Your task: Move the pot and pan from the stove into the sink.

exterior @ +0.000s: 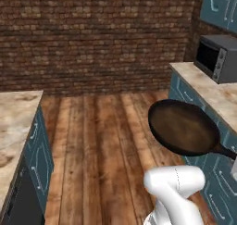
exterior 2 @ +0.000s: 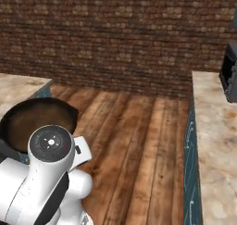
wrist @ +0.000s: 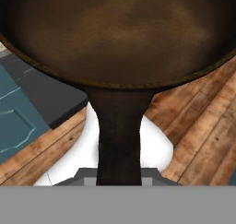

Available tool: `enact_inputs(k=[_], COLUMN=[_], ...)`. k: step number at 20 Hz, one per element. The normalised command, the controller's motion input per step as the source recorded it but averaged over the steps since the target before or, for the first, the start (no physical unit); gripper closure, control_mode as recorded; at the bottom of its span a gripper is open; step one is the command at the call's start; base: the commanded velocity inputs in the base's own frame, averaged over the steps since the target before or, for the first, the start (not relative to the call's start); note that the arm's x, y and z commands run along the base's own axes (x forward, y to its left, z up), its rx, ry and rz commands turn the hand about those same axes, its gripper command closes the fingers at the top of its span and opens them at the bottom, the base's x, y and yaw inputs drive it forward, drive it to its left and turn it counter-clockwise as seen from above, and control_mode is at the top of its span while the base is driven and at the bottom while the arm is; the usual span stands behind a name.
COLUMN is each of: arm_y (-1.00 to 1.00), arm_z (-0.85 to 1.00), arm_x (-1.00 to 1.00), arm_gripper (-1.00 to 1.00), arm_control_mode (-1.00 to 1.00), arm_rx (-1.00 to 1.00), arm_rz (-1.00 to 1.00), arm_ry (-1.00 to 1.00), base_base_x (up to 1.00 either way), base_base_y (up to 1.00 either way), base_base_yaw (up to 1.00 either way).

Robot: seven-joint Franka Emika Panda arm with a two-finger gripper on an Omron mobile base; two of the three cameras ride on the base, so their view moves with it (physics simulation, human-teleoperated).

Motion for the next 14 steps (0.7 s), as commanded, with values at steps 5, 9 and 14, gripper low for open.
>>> enact_inputs(k=[5, 9, 14], arm_y=[0.00, 0.00, 0.00], arm_z=[0.00, 0.00, 0.00], arm_x=[0.00, 0.00, 0.00], arm_gripper=[1.00, 1.00, 1.00], arm_control_mode=[1.00, 1.00, 1.00], arm_rx=[0.00, 0.00, 0.00], arm_rz=[0.00, 0.00, 0.00], arm_ry=[0.00, 0.00, 0.00], base_base_x=[-0.07, -0.05, -0.05], base_base_y=[0.00, 0.00, 0.00], base_base_yaw=[0.50, 0.50, 0.50])
